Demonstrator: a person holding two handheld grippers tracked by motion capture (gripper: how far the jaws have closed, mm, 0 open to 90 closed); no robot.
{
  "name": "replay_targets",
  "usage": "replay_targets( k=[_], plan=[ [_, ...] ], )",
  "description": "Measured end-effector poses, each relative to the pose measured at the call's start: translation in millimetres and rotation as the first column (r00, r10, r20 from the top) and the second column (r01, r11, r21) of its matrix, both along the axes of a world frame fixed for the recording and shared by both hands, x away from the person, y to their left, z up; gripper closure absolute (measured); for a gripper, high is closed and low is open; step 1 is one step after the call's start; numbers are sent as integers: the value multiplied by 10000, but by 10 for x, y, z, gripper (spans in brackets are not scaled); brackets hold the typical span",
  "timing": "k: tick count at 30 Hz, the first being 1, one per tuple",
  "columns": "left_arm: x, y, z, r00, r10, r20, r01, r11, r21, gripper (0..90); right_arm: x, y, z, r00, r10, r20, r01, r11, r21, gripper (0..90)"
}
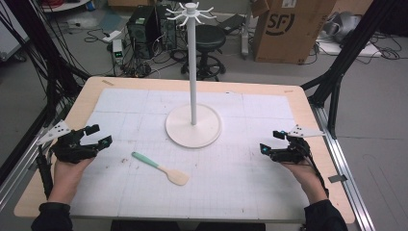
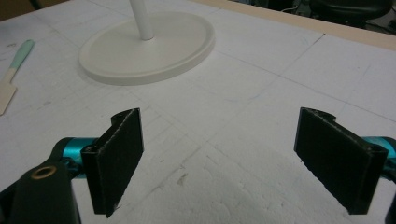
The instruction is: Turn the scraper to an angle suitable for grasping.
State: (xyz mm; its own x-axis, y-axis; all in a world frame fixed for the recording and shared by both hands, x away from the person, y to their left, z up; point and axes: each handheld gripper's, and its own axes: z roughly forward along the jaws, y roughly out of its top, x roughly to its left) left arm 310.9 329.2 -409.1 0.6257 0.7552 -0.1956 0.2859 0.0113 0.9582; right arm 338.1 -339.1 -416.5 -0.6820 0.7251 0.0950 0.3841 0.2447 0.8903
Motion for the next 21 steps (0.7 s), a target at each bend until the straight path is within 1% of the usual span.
replay_targets(
  k=[3, 4, 7, 9, 11, 13, 15, 21],
  plan=[
    [0, 0, 2, 10000, 64, -14, -64, 10000, -20, 179, 12, -4, -6, 10000, 3, 31, -3, 10000, 41, 149],
    [4, 6, 3, 9999, 113, 20, -113, 9999, -102, 179, 20, -6, -10, 10000, 19, 54, -20, 10000, 80, 149],
    [13, 17, -5, 9999, 139, -1, -139, 9998, -152, 179, 38, -21, -28, 10000, 0, -60, 1, 9999, 128, 149],
    [12, 19, -6, 9999, 133, -24, -133, 9999, -88, 179, 31, -29, -29, 9999, 8, -112, -7, 10000, 96, 149],
    [12, 16, -7, 9999, 129, -14, -129, 9999, -42, 179, 11, -33, -11, 10000, 6, 2, -6, 10000, 59, 149],
    [21, 14, -11, 9999, 121, 15, -121, 9998, -129, 179, -5, -41, 11, 9999, -54, 117, 53, 9999, 119, 149],
    [21, 11, -10, 9999, 105, 17, -105, 9999, -131, 179, -15, -44, 22, 9999, -64, 141, 62, 9999, 141, 149],
    [10, -9, -9, 10000, -30, -14, 30, 10000, 81, 179, -23, -2, 23, 9999, 24, 157, -25, 10000, 28, 150]
  ],
)
